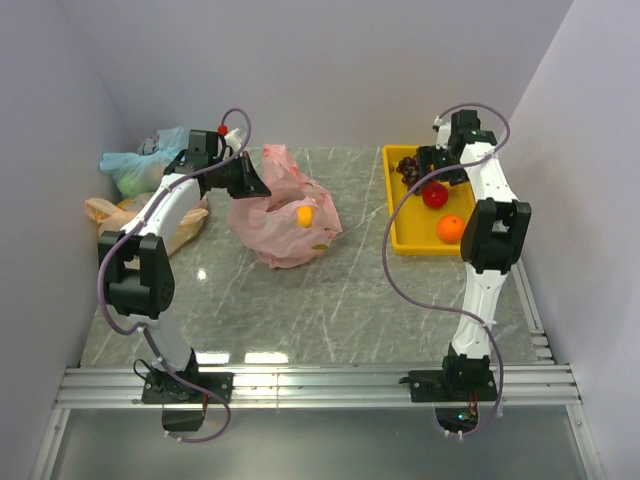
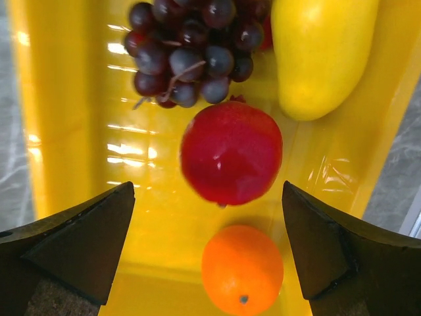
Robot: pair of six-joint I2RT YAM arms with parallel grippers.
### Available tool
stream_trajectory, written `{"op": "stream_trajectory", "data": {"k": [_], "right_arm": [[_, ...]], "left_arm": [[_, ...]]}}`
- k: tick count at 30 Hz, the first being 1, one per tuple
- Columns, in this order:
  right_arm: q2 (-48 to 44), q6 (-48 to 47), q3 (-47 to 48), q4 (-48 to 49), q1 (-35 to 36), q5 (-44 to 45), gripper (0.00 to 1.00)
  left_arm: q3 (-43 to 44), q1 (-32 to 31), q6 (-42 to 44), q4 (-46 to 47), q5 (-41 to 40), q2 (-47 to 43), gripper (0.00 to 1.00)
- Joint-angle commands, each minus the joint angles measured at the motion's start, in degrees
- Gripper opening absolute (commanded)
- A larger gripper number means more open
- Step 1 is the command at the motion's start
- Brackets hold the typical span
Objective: Place the fake fruits into the plastic bag and tie a complex knot
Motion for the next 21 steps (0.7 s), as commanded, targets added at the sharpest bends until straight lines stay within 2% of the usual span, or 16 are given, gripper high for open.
{"op": "stream_trajectory", "data": {"k": [1, 9, 15, 17, 19, 21], "right_arm": [[1.32, -1.57, 1.96, -0.27, -0.1, 2.82, 1.0], [4.4, -2.44, 0.54, 2.11, -0.1, 2.74, 0.97], [4.93, -1.92, 1.33, 1.41, -0.45, 3.62, 0.81], [4.76, -2.18, 1.95, 0.36, -0.62, 3.26, 0.71], [3.53, -2.79, 2.39, -0.52, -0.63, 2.3, 0.63], [1.51, -3.32, 1.86, -0.7, -0.71, -0.59, 0.59]], "left_arm": [[1.81, 0.17, -0.13, 1.47, 1.48, 0.27, 0.0], [2.07, 0.17, 0.05, 1.3, 1.57, 0.8, 0.0], [2.07, 0.17, -0.74, 1.56, 2.0, 0.97, 0.0], [1.98, 0.17, -0.75, 1.47, 1.92, 0.97, 0.0], [2.07, 0.17, -0.74, 1.56, 1.83, 0.88, 0.0], [2.07, 0.17, -0.66, 1.47, 1.83, 0.97, 0.0]]}}
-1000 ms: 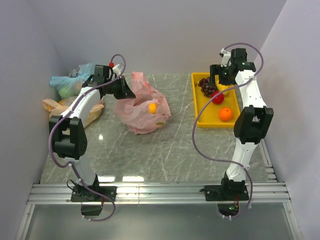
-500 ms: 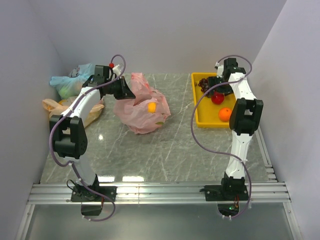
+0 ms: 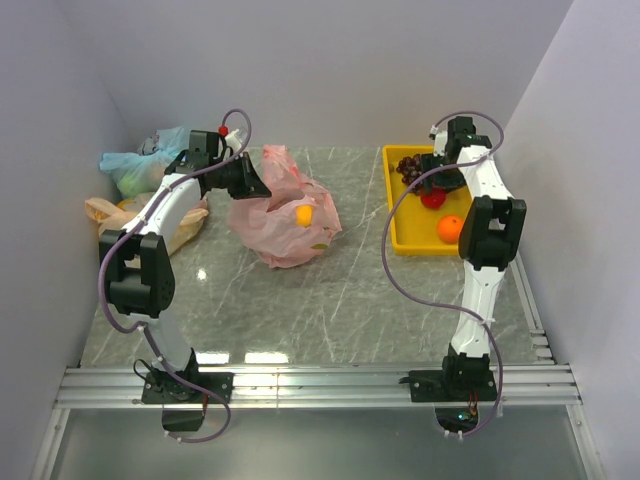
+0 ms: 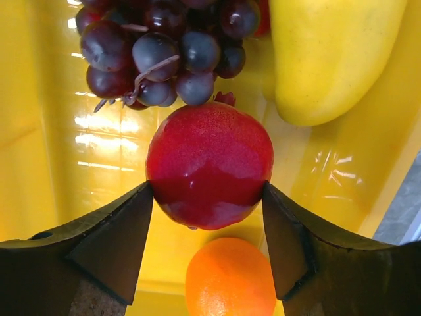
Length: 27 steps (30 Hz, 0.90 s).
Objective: Place the fake fruits into the plastic bag and tie a complex knot
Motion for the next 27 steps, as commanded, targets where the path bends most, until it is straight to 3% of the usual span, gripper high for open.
{"op": "stream_trajectory", "data": {"k": [1, 10, 22, 27], "right_arm": [[-5.22, -1.51, 1.23, -0.46, -0.41, -4.05, 0.59], [-15.42, -0.9, 4.55, -0.64, 3.98, -19.26, 0.58], [-18.08, -2.38, 7.38, 3.67, 27.17, -33.32, 0.61], [-17.11, -7.05, 7.2, -1.69, 31.23, -33.25, 0.73]], "left_arm": [[1.85, 0.12, -0.55, 1.67, 1.5, 0.38, 0.0], [1.5, 0.12, -0.81, 2.02, 1.85, 0.38, 0.0], [2.82, 0.12, -1.07, 2.37, 2.56, 0.65, 0.0], [2.21, 0.39, -1.69, 2.64, 3.26, 0.03, 0.0]]}}
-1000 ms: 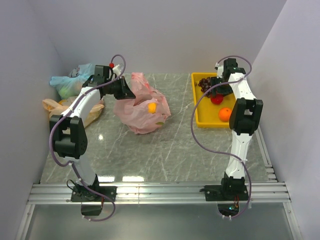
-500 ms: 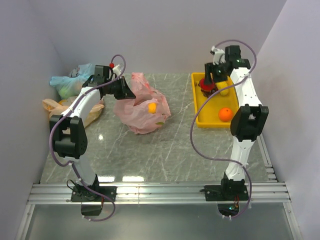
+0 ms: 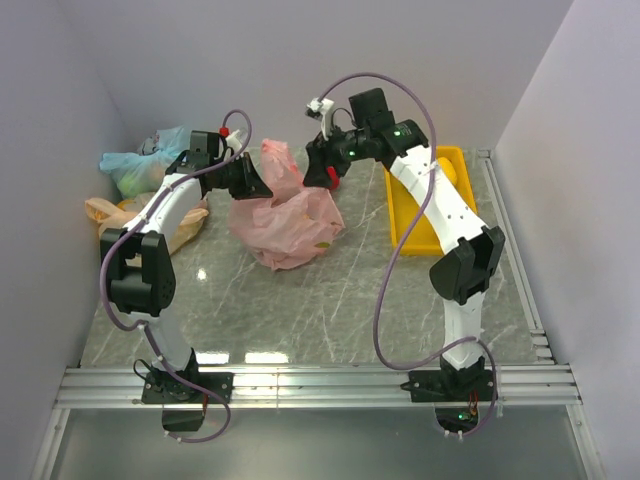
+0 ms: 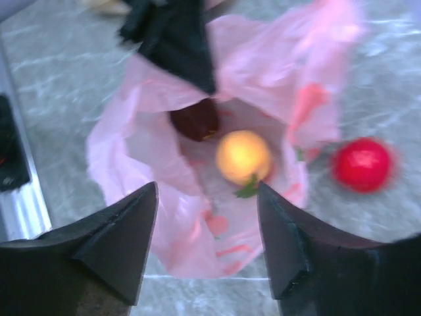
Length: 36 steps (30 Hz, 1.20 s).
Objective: Place the fake fruits into the plastic bag and tie a complex knot
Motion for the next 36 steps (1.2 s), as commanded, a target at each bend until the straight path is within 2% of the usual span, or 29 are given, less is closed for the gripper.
{"op": "stream_trajectory", "data": {"k": [1, 2, 6, 9, 12, 14, 18, 23, 25, 26, 29, 30, 33, 35, 36], "right_arm": [[-0.41, -1.79, -0.36, -2.17, -0.5, 0.43, 0.83], [-1.02, -0.82, -1.32, -1.47, -1.9, 1.58, 0.88], [-3.4, 7.53, -5.99, 6.78, -8.84, 3.69, 0.93], [-0.6, 13.68, -4.24, 12.76, -11.48, 7.55, 0.96], [5.2, 17.56, 0.24, 18.03, -11.49, 15.63, 0.99], [9.94, 23.97, 3.31, 22.67, -11.32, 24.21, 0.97], [15.58, 25.47, 5.17, 31.38, -11.05, 26.37, 0.91], [20.06, 25.91, 4.21, 41.05, -8.86, 32.6, 0.91], [21.38, 27.05, 1.15, 44.92, -8.15, 37.17, 0.92], [21.56, 27.84, -0.35, 49.81, -7.89, 37.18, 0.91], [23.92, 32.14, -1.87, 55.56, -7.97, 37.1, 0.87], [26.11, 34.15, -0.38, 56.36, -7.97, 37.88, 0.82], [30.07, 36.54, 3.05, 56.45, -8.06, 39.63, 0.79], [33.59, 41.28, 8.41, 54.08, -8.41, 38.41, 0.8], [34.47, 42.6, 9.29, 54.43, -8.67, 36.67, 0.89]], "left_arm": [[2.01, 0.43, -0.07, 2.0, 1.54, -0.89, 0.0], [1.92, 0.52, 0.28, 1.91, 1.18, -1.32, 0.0], [-0.01, 2.27, 1.77, 1.65, 2.67, -2.73, 0.0], [-2.03, 3.24, 2.74, 0.6, 2.06, -3.35, 0.0], [-2.21, 3.86, 3.18, -0.28, 1.53, -3.35, 0.0], [-1.77, 4.04, 3.62, -0.63, 1.09, -3.18, 0.0], [-0.37, 4.56, 4.32, -1.78, 0.13, -2.21, 0.0], [-0.19, 5.0, 4.33, -1.6, -0.23, -1.95, 0.0], [-0.19, 5.18, 4.24, -1.6, 0.12, -1.68, 0.0], [-0.19, 5.18, 4.24, -1.69, 0.13, -1.59, 0.0], [0.42, 5.44, 4.41, -1.87, -0.14, -1.33, 0.0], [0.51, 5.62, 4.33, -1.95, -0.23, -1.24, 0.0], [0.69, 5.97, 4.24, -1.95, -0.14, -1.07, 0.0], [0.51, 6.32, 4.06, -1.87, -0.05, -1.06, 0.0], [0.08, 6.49, 3.71, -1.69, 0.04, -1.07, 0.0]]}}
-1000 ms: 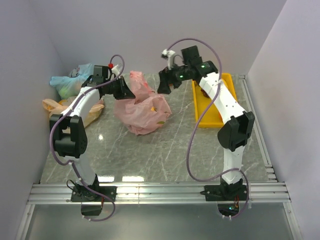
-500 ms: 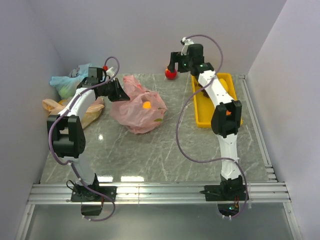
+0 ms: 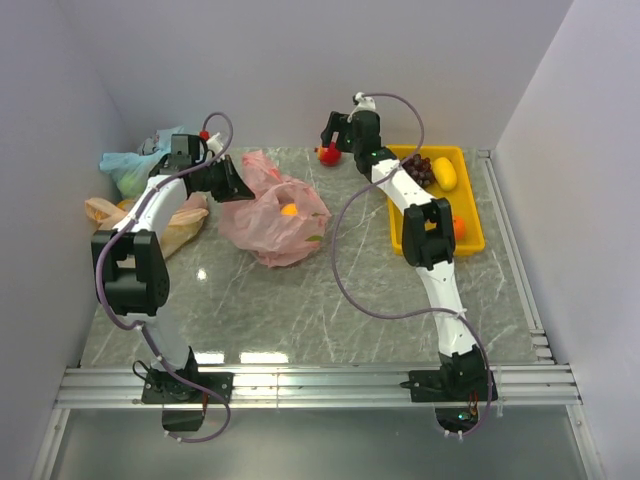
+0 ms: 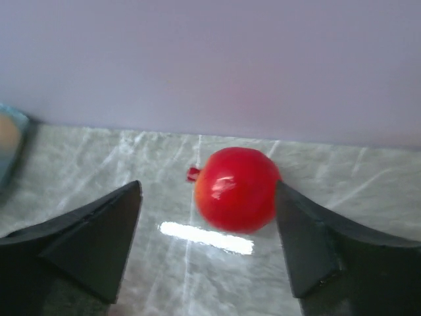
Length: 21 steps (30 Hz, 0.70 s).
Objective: Place the fake fruits into the plastic bag and tie a complex knot
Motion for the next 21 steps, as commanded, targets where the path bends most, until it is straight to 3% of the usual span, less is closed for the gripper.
{"op": "stream_trajectory", "data": {"k": [1, 7, 14, 18, 21], "right_arm": [[3.46, 9.94, 4.84, 3.33, -0.98, 0.07, 0.94], [3.73, 25.15, -1.47, 2.01, -1.16, -11.79, 0.99], [8.74, 26.5, 6.51, 1.48, 1.29, -13.2, 1.0], [8.65, 32.28, 3.54, 3.85, 2.53, -10.75, 1.0], [7.43, 30.73, 1.25, 7.62, 2.62, -11.53, 1.0]], "left_arm": [[1.78, 0.7, 0.54, 0.54, 0.12, -0.58, 0.0], [1.08, 1.41, -0.6, 1.16, -0.14, -1.2, 0.0], [-1.21, 3.34, -1.22, 1.24, 0.21, -2.52, 0.0], [-1.3, 4.04, -0.87, 0.81, -0.05, -3.31, 0.0], [-2.52, 4.66, -0.34, 0.98, 0.12, -4.27, 0.0]]}}
